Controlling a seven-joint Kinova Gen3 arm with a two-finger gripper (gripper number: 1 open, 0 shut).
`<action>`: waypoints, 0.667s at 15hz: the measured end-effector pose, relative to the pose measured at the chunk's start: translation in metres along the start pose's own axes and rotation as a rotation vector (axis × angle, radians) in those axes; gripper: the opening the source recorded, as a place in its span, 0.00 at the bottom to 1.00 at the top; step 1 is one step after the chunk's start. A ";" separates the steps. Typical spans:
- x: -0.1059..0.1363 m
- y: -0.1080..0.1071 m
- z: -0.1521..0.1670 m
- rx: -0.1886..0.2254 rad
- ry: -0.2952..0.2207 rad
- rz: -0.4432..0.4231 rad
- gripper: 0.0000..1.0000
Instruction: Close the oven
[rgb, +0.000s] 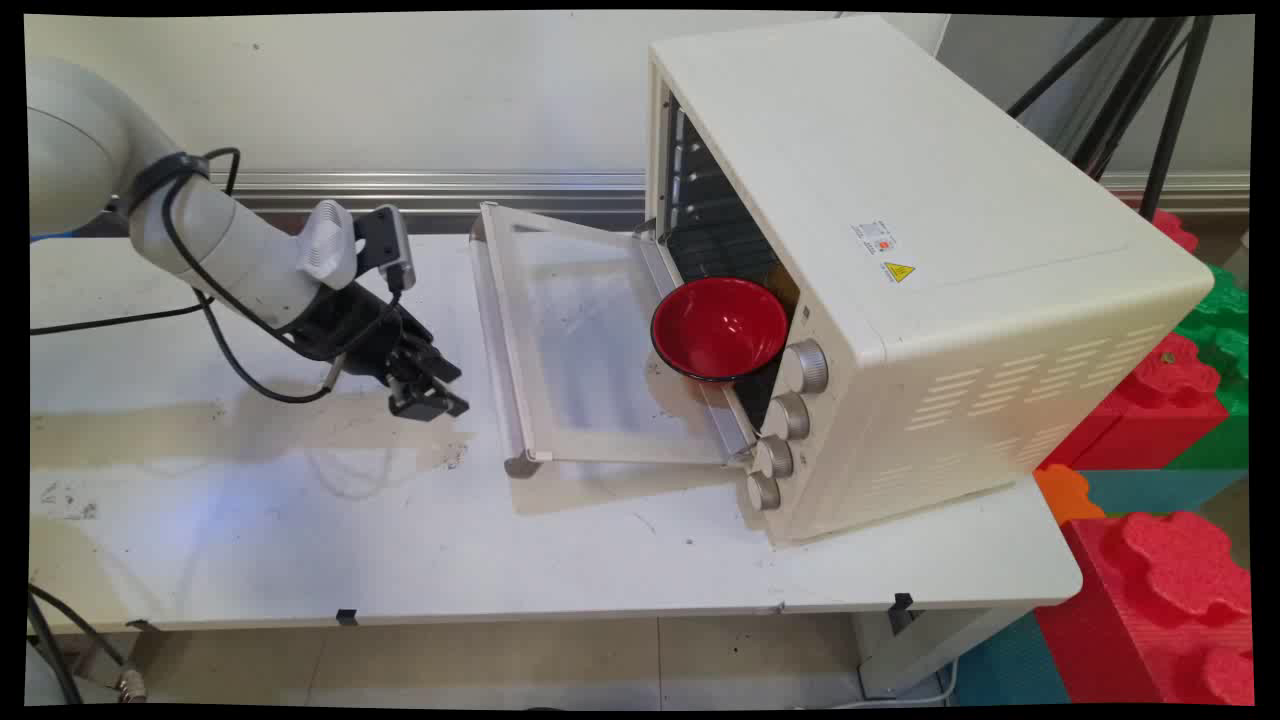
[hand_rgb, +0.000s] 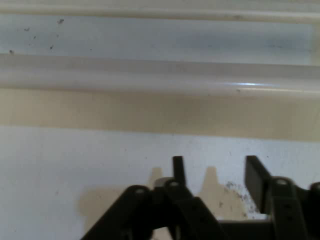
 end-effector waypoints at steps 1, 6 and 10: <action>0.000 -0.001 0.003 0.003 0.002 0.000 0.00; 0.006 -0.005 0.016 0.017 0.026 -0.007 0.00; 0.014 -0.008 0.024 0.030 0.063 -0.023 0.00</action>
